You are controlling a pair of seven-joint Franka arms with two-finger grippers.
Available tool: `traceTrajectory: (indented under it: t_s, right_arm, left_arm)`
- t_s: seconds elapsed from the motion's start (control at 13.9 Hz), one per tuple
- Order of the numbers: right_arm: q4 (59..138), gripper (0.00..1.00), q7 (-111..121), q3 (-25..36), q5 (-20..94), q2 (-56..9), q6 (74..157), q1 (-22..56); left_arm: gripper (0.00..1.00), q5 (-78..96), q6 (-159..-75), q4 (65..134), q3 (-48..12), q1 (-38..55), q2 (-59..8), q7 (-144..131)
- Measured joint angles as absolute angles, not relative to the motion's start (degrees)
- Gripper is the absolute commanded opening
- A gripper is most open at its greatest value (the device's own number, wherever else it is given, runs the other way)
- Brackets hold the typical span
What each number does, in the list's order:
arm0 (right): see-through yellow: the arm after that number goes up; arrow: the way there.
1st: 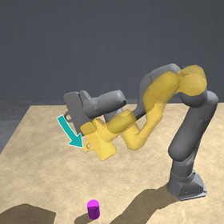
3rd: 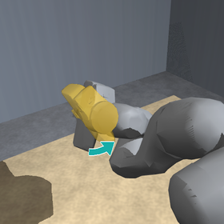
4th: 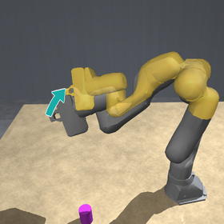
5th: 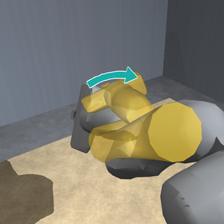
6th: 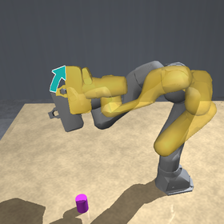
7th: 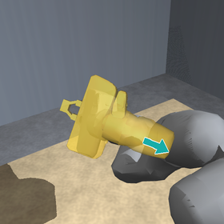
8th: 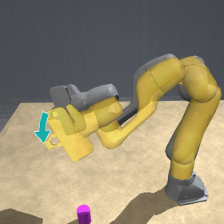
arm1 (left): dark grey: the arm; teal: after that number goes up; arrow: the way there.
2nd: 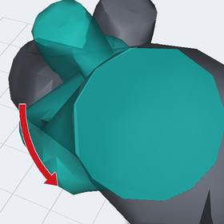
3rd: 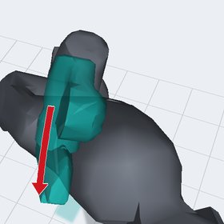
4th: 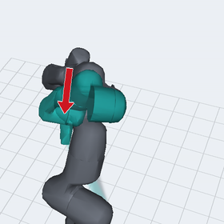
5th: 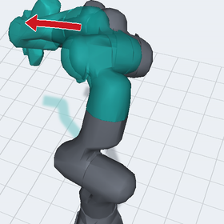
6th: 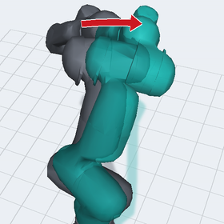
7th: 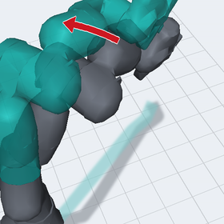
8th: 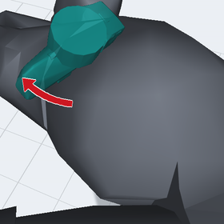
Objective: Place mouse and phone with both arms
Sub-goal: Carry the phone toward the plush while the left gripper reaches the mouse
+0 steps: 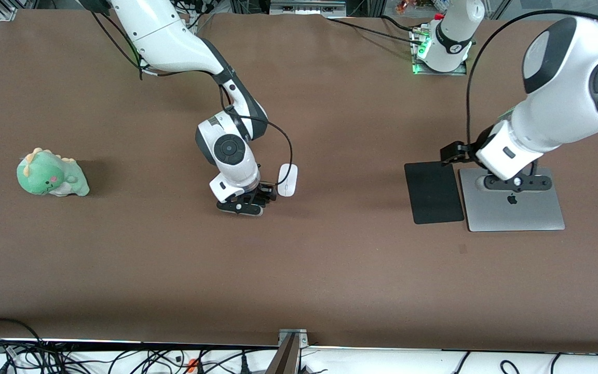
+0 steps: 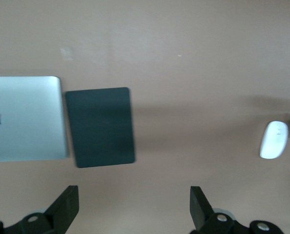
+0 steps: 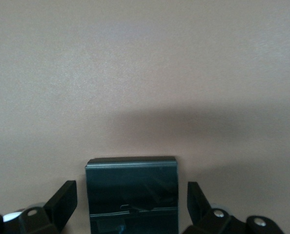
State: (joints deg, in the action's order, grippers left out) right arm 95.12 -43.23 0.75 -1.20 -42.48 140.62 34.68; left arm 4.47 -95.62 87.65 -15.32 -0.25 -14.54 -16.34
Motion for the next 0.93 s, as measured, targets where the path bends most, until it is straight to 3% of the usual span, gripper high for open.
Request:
traceTrajectory:
  t_s: [0.36, 0.57, 0.93]
  right_arm:
    - [95.1, 0.96, -43.2, 1.4, -2.0, -44.0, 142.3, 36.1]
    - [95.1, 0.62, -43.2, 1.4, -3.0, -43.8, 142.3, 36.2]
    - [94.6, 0.53, -41.7, 1.8, -3.1, -43.6, 140.6, 35.9]
  left_arm:
    - [1.00, 5.3, -101.5, 87.8, -15.5, 5.2, -19.2, -23.1]
    - [1.00, 5.3, -104.7, 87.9, -15.6, 6.7, -22.4, -23.9]
    - [1.00, 5.3, -106.4, 87.9, -15.7, 8.9, -24.2, -24.3]
